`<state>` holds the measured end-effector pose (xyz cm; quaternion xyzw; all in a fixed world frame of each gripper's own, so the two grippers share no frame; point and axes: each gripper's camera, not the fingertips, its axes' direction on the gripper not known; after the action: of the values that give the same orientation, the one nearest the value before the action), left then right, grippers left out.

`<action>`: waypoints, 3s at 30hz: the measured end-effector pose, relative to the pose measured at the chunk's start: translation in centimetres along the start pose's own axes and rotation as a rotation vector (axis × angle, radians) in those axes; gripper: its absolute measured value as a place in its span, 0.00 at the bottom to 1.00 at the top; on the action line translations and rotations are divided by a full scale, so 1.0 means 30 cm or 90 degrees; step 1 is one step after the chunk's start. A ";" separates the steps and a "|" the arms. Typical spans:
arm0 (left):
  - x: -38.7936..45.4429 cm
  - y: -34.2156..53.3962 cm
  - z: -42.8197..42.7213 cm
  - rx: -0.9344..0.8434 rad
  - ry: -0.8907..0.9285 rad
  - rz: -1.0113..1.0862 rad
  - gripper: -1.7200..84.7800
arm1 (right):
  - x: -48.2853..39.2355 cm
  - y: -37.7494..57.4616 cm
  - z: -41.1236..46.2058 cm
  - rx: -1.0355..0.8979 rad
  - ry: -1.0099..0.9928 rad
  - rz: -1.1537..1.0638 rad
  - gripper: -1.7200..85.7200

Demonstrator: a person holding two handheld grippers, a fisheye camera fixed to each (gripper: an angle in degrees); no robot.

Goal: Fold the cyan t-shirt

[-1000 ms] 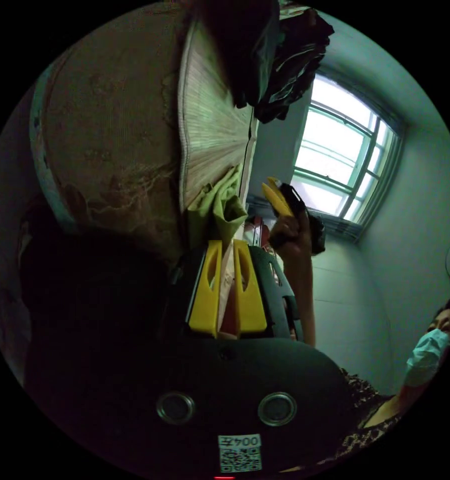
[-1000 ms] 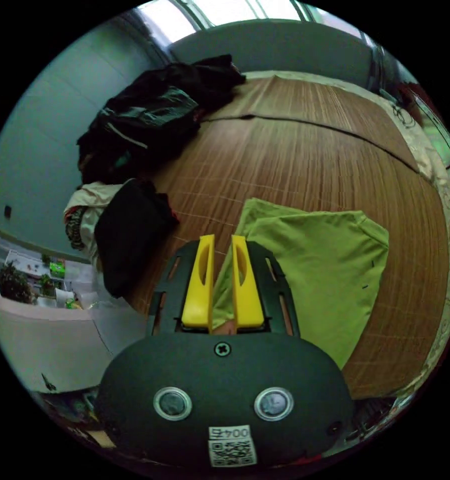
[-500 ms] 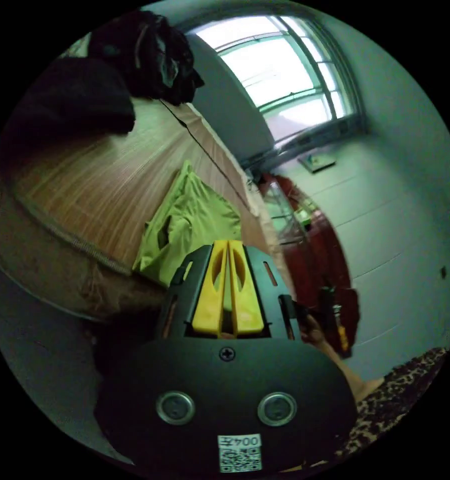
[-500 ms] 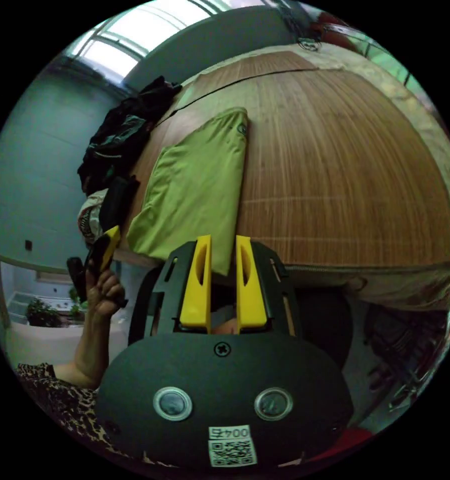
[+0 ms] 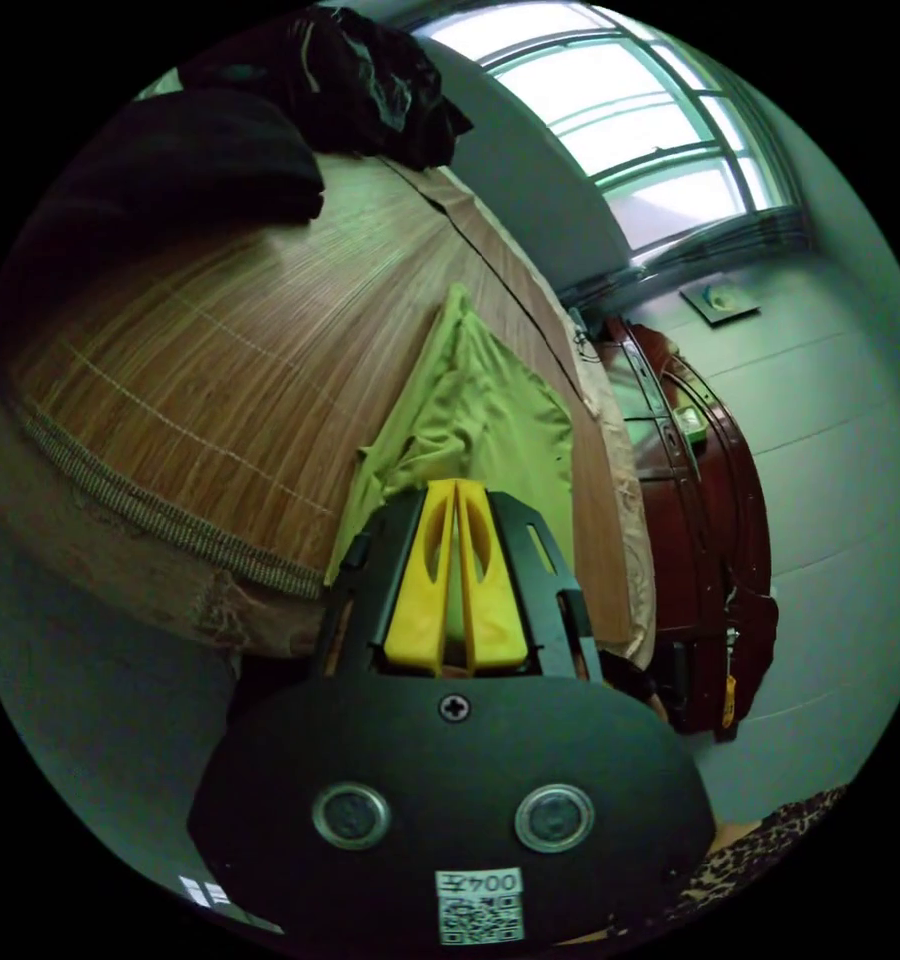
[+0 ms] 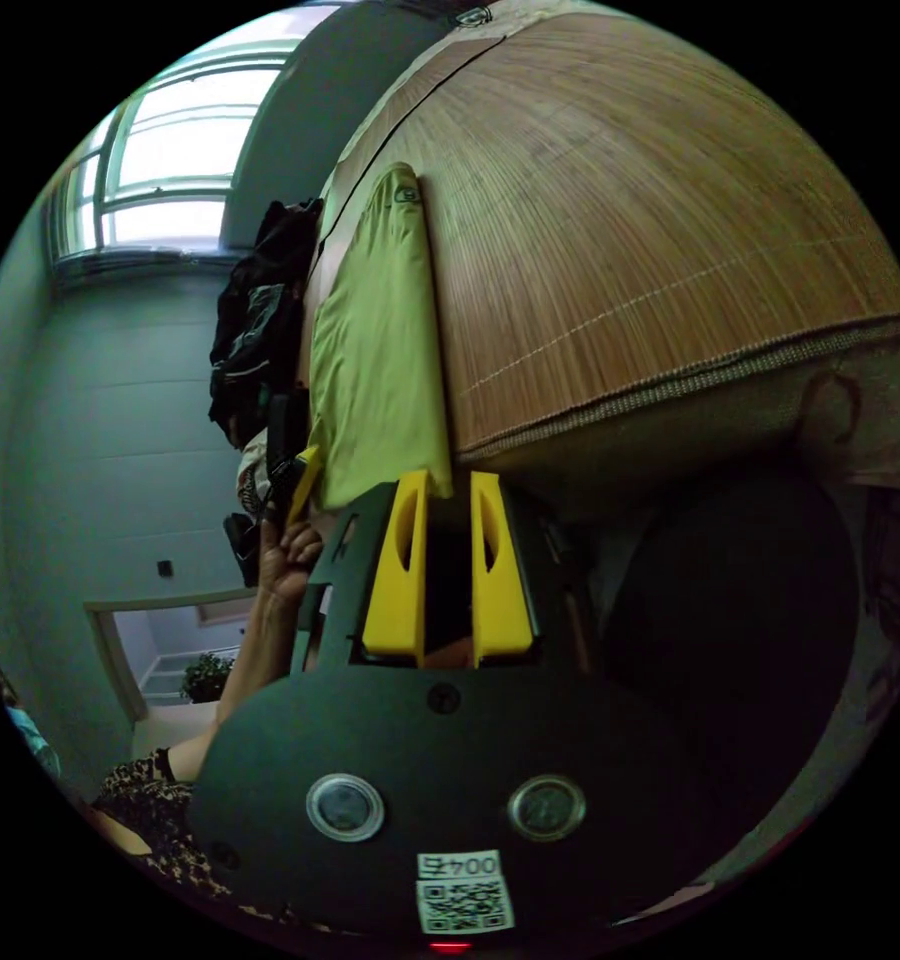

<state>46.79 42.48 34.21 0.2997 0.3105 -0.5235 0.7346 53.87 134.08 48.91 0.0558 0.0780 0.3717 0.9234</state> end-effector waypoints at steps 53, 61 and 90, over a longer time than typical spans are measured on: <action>0.847 0.138 0.360 -0.205 -0.448 0.491 0.02 | -0.942 -0.001 0.189 -0.089 0.610 -0.501 0.01; 0.761 0.077 0.297 -0.186 -0.320 0.410 0.03 | -0.894 -0.578 -0.117 0.024 0.219 -0.203 0.08; 0.581 0.104 0.153 -0.117 -0.273 0.419 0.03 | -1.687 -0.840 0.374 -0.223 0.635 -0.645 0.01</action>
<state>54.93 29.64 24.03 0.2000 0.0832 -0.2805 0.9351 37.01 80.32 61.06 -0.3115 0.4446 -0.1129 0.8322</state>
